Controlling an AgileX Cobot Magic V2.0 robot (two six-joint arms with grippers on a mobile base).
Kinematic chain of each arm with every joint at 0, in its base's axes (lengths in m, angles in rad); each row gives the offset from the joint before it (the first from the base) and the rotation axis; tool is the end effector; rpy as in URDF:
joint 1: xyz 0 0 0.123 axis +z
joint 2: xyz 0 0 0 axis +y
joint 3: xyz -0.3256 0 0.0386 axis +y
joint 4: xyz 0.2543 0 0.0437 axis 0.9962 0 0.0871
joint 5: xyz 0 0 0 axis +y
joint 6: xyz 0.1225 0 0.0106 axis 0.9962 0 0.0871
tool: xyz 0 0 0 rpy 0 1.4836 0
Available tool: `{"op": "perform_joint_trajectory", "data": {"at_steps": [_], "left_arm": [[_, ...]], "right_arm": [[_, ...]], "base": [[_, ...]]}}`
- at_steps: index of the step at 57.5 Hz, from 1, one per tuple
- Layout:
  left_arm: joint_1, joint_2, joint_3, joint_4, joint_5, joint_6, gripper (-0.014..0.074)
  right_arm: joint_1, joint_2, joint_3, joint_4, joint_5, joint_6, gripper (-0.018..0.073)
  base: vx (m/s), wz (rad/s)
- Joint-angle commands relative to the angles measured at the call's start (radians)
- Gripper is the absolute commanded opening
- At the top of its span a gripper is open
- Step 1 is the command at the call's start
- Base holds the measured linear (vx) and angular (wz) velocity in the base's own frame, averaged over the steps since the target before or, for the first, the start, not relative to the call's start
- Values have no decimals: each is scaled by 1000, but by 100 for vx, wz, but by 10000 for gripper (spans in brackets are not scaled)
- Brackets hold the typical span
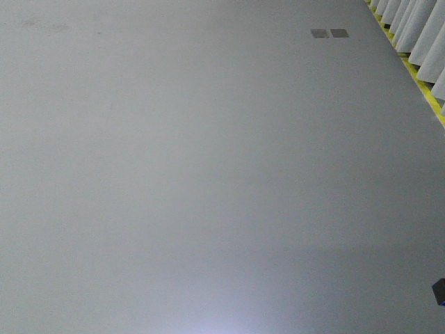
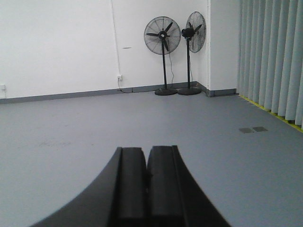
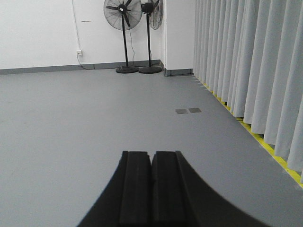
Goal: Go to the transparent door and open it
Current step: 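Drive the base across the grey floor toward the glass door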
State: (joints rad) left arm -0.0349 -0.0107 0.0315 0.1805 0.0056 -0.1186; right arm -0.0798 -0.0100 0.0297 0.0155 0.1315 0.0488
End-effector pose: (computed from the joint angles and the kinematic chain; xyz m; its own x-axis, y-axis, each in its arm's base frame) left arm 0.0519 -0.0017 0.2039 0.0628 0.0597 -0.9962 0.0301 0.9976 0.0617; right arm 0.0517 -0.0039 0.1891 -0.0586 0.0690 -0.9959 0.0816 0.9946 0.0641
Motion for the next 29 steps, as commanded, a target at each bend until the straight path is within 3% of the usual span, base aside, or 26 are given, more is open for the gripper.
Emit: {"op": "perform_joint_trajectory", "data": {"at_steps": [1,29], "left_arm": [[-3,-15,8,-3,-73,-1,-6],[-3,-15,8,-3,-73,-1,-6]], "right_arm": [[-5,-16,5,-2,-85,-8,-6],[-5,-16,5,-2,-85,-8,-6]], "base": [[9,-5],[18,2]]}}
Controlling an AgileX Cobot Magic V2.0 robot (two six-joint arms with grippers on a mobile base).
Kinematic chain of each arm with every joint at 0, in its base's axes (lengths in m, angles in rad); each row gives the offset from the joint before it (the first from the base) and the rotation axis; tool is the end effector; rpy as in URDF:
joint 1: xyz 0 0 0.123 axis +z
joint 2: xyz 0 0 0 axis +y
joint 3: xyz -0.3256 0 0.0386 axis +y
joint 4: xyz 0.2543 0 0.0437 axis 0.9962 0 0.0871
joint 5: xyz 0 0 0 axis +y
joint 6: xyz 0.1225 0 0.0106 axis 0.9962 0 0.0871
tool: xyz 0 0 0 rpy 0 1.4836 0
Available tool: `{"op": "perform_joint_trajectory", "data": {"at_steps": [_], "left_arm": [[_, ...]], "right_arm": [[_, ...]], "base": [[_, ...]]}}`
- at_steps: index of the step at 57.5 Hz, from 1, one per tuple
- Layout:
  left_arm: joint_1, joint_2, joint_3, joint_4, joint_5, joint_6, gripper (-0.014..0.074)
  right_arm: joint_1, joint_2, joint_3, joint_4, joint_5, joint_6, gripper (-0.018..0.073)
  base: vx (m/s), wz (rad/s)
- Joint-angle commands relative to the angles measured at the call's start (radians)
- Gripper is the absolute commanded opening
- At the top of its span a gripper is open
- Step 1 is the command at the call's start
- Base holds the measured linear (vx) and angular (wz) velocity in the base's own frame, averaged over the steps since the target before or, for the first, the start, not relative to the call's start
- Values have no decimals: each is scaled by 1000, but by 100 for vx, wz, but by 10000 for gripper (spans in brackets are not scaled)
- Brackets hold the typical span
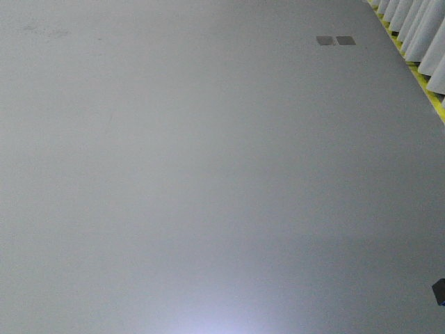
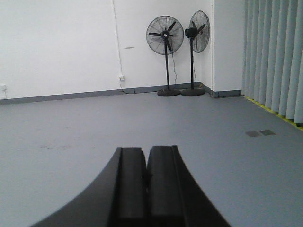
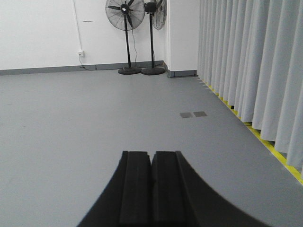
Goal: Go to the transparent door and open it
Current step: 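Drive the base across the grey floor toward the glass door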
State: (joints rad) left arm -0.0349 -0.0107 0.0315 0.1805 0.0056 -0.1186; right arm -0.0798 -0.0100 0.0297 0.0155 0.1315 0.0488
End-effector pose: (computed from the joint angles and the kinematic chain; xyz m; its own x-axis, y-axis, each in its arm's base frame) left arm 0.0519 -0.0017 0.2039 0.0628 0.0597 -0.9962 0.0301 0.9976 0.0617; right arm 0.0517 -0.0039 0.1891 -0.0586 0.0690 -0.9959 0.0816 0.9946 0.0641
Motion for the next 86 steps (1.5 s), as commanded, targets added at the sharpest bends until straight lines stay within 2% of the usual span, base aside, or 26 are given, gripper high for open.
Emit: {"op": "perform_joint_trajectory", "data": {"at_steps": [1,86], "left_arm": [[-3,-15,8,-3,-73,-1,-6],[-3,-15,8,-3,-73,-1,-6]], "right_arm": [[-5,-16,5,-2,-85,-8,-6],[-5,-16,5,-2,-85,-8,-6]], "base": [[27,9],[35,18]]}}
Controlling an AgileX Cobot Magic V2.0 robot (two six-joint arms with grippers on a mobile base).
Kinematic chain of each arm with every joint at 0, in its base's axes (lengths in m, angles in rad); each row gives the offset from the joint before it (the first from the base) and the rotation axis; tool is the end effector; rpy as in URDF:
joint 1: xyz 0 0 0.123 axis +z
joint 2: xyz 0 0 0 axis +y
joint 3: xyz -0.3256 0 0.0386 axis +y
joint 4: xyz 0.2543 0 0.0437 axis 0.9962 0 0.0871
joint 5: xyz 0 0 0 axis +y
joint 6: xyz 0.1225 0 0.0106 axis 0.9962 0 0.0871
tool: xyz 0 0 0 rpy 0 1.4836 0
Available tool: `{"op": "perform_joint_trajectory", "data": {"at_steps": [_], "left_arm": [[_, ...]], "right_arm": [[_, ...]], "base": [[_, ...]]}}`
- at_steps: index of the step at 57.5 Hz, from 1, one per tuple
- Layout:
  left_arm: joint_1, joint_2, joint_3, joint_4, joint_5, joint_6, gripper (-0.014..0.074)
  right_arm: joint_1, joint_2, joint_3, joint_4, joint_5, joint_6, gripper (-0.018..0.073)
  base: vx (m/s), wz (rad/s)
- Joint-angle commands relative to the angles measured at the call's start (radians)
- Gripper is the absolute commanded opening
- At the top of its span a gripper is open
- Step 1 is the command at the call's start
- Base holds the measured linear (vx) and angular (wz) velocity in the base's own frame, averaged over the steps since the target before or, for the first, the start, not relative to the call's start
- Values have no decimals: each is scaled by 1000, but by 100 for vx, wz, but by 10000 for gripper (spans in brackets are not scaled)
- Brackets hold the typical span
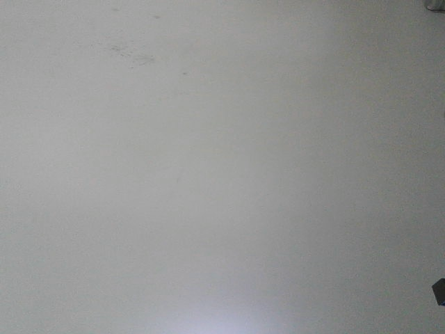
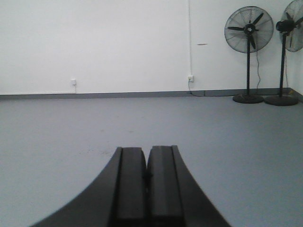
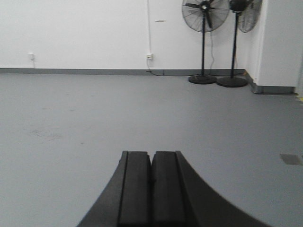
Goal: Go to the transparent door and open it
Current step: 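Drive the base across the grey floor toward the glass door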
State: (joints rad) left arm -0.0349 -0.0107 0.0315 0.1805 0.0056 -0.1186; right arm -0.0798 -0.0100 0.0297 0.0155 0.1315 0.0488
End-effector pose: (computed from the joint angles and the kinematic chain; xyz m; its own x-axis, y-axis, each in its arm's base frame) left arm 0.0519 -0.0017 0.2039 0.0628 0.0597 -0.9962 0.0301 0.9976 0.0617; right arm 0.0517 -0.0039 0.1891 -0.0586 0.0690 -0.9959 0.0816 0.9946 0.0641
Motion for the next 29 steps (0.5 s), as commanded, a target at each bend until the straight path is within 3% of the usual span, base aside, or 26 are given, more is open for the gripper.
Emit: {"op": "perform_joint_trajectory", "data": {"at_steps": [1,29], "left_arm": [[-3,-15,8,-3,-73,-1,-6],[-3,-15,8,-3,-73,-1,-6]], "right_arm": [[-5,-16,5,-2,-85,-8,-6],[-5,-16,5,-2,-85,-8,-6]], "base": [[43,30],[45,42]]}}
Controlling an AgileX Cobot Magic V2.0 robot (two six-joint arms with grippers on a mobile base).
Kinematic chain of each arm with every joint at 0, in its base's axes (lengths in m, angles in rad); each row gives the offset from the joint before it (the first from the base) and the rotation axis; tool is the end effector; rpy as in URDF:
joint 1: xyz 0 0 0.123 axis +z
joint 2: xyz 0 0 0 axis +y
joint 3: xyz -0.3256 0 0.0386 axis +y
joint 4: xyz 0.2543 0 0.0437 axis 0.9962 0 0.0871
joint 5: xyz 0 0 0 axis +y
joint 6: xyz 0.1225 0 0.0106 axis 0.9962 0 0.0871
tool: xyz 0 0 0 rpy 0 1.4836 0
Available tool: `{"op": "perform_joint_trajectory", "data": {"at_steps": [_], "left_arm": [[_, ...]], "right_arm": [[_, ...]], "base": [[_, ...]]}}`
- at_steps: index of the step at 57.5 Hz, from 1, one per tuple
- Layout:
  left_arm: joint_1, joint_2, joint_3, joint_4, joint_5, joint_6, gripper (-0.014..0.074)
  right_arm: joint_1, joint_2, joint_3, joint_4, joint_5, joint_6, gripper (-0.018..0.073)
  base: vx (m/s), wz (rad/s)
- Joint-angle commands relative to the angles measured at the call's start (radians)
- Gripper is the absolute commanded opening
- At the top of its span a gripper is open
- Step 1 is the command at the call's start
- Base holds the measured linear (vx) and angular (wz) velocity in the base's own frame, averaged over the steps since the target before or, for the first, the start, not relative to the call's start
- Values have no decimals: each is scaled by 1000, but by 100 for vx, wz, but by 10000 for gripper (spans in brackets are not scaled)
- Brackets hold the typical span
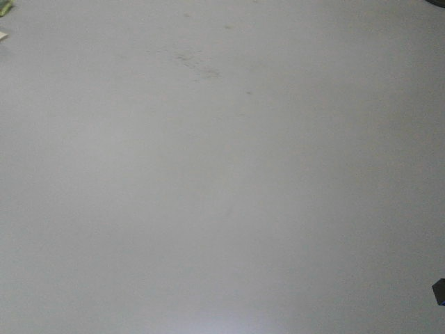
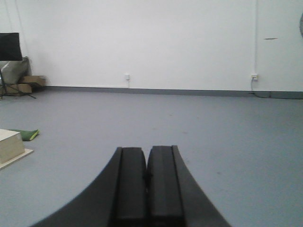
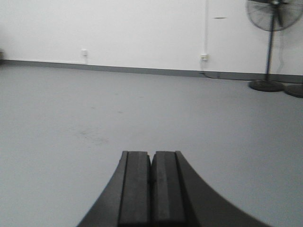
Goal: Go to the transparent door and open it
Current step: 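Drive the base across the grey floor toward the glass door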
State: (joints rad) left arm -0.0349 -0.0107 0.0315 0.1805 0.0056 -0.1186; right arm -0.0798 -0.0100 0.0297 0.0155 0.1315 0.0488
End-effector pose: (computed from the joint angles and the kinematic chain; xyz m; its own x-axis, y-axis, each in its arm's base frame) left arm 0.0519 -0.0017 0.2039 0.0628 0.0597 -0.9962 0.0301 0.9976 0.0617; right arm 0.0517 -0.0039 0.1891 -0.0586 0.0690 -0.9959 0.0816 0.9946 0.0641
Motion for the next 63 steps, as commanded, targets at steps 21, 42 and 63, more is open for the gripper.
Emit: {"op": "perform_joint_trajectory", "data": {"at_steps": [21,42,63], "left_arm": [[-3,-15,8,-3,-73,-1,-6],[-3,-15,8,-3,-73,-1,-6],[-3,-15,8,-3,-73,-1,-6]], "right_arm": [[-5,-16,5,-2,-85,-8,-6],[-5,-16,5,-2,-85,-8,-6],[-5,-16,5,-2,-85,-8,-6]], "base": [[48,45],[51,38],[53,30]]}}
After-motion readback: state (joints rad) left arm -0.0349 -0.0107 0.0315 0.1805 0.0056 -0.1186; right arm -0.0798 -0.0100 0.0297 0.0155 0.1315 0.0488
